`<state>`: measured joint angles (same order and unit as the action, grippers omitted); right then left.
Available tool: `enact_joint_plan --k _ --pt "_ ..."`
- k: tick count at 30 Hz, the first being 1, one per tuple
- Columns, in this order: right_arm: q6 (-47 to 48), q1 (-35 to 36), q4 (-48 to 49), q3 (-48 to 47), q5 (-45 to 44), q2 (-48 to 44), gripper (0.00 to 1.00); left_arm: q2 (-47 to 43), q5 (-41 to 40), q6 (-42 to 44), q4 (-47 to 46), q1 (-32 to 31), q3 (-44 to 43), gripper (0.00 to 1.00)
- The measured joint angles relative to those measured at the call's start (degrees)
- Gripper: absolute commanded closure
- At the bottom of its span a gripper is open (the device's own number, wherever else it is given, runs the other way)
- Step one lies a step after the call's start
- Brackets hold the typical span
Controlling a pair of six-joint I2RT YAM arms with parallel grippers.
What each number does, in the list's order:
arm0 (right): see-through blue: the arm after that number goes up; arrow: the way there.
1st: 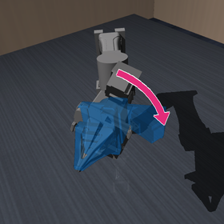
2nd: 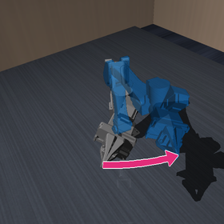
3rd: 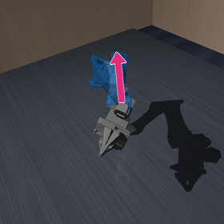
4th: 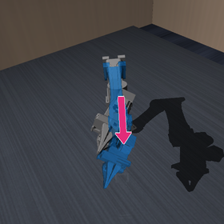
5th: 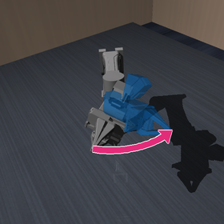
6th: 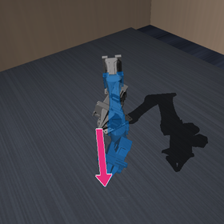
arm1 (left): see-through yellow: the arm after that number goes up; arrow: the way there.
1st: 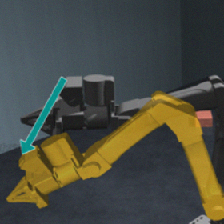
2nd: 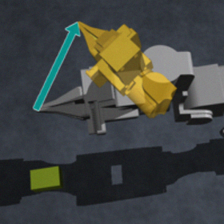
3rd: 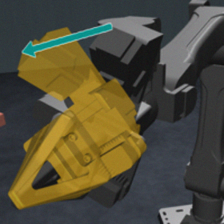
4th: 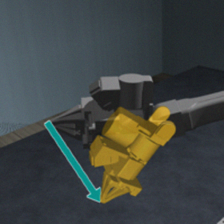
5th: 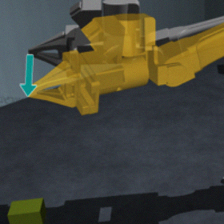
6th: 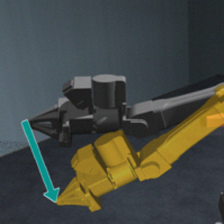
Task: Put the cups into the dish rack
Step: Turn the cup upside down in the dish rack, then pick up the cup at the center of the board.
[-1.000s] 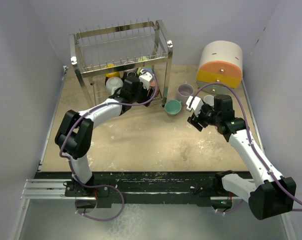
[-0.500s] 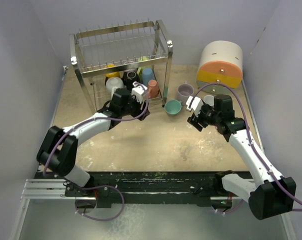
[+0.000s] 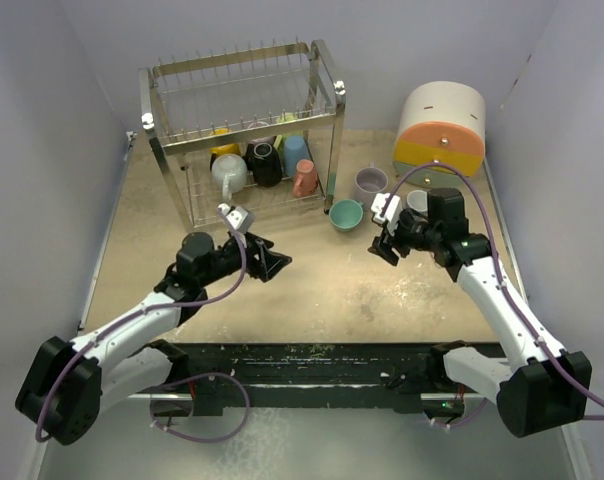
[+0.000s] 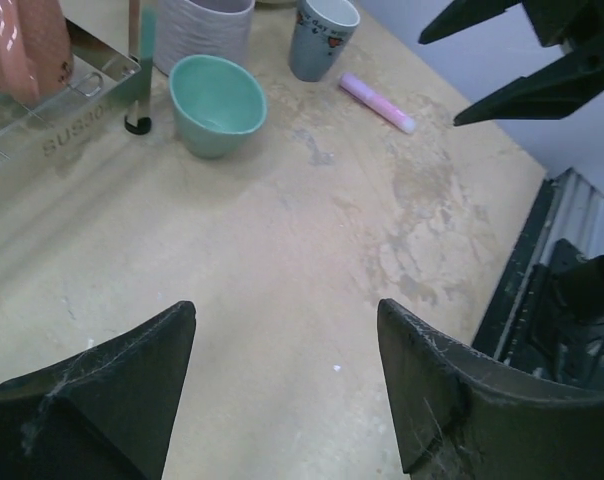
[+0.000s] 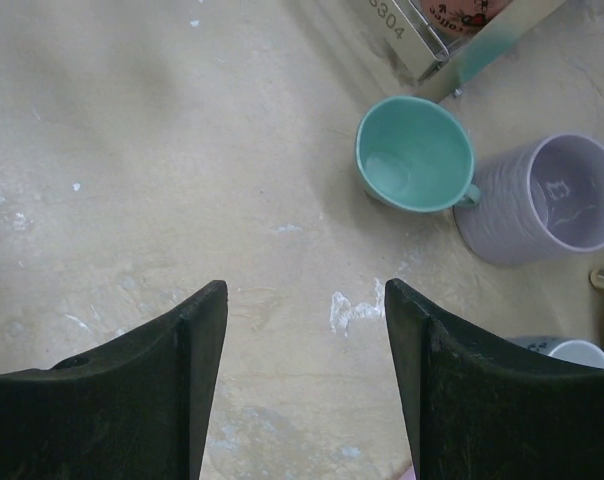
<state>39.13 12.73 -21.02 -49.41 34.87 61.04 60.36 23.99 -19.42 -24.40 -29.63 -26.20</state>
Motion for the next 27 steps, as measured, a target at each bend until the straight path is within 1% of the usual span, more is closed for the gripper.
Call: enact_joint_plan --k 2,3,4,5,6,7,8,9,10,12,16,21,23,27 --pt "-0.3 0.0 -0.2 -0.9 1.4 0.9 0.33 -3.3 0.1 -3.0 -1.9 0.0 3.2 0.05" --pt "-0.4 0.0 -0.4 -1.7 2.2 1.6 0.33 -5.0 0.0 -4.4 -2.8 0.0 4.6 0.00" --pt "-0.4 0.0 -0.6 -2.5 2.6 2.2 0.33 -6.7 -0.2 -5.8 -3.5 0.0 5.8 0.01" --pt "-0.4 0.0 -0.7 -3.6 3.1 3.1 0.30 -8.8 -0.7 -7.9 -4.5 0.0 7.3 0.01" --pt "-0.1 0.0 -0.9 -4.8 3.7 3.9 0.22 -10.8 -1.1 -9.7 -5.3 0.0 8.5 0.01" --pt "0.4 0.0 -1.3 -6.0 4.4 4.8 0.07 -12.2 -1.6 -11.1 -6.1 0.0 9.6 0.01" --pt "1.4 0.0 -1.7 -7.5 5.4 6.0 0.01 -14.0 -2.2 -13.0 -7.3 0.0 11.0 0.01" --pt "3.1 0.0 -2.3 -8.7 6.7 7.0 0.00 -15.3 -2.6 -14.5 -8.1 0.0 12.0 0.01" --pt "5.8 0.0 -3.2 -9.8 8.1 8.0 0.00 -16.2 -3.0 -16.0 -8.6 0.0 12.9 0.01" --pt "14.8 0.0 -6.6 -12.0 11.4 10.4 0.00 -17.5 -3.6 -19.1 -9.5 0.0 14.7 0.01" --pt "30.2 0.0 -11.9 -13.3 14.6 14.1 0.00 -18.4 -3.8 -22.9 -9.0 0.0 15.9 0.01" --pt "41.2 0.0 -13.0 -16.1 13.7 18.6 0.00 -20.5 -3.8 -25.2 -8.4 0.0 16.0 0.01" --pt "44.5 0.0 -12.6 -17.4 12.7 20.1 0.05 -21.3 -3.8 -25.6 -8.3 0.0 16.3 0.01" --pt "48.3 0.0 -11.8 -21.1 10.5 24.5 0.23 -21.7 -3.8 -26.3 -7.3 0.0 16.8 0.01"
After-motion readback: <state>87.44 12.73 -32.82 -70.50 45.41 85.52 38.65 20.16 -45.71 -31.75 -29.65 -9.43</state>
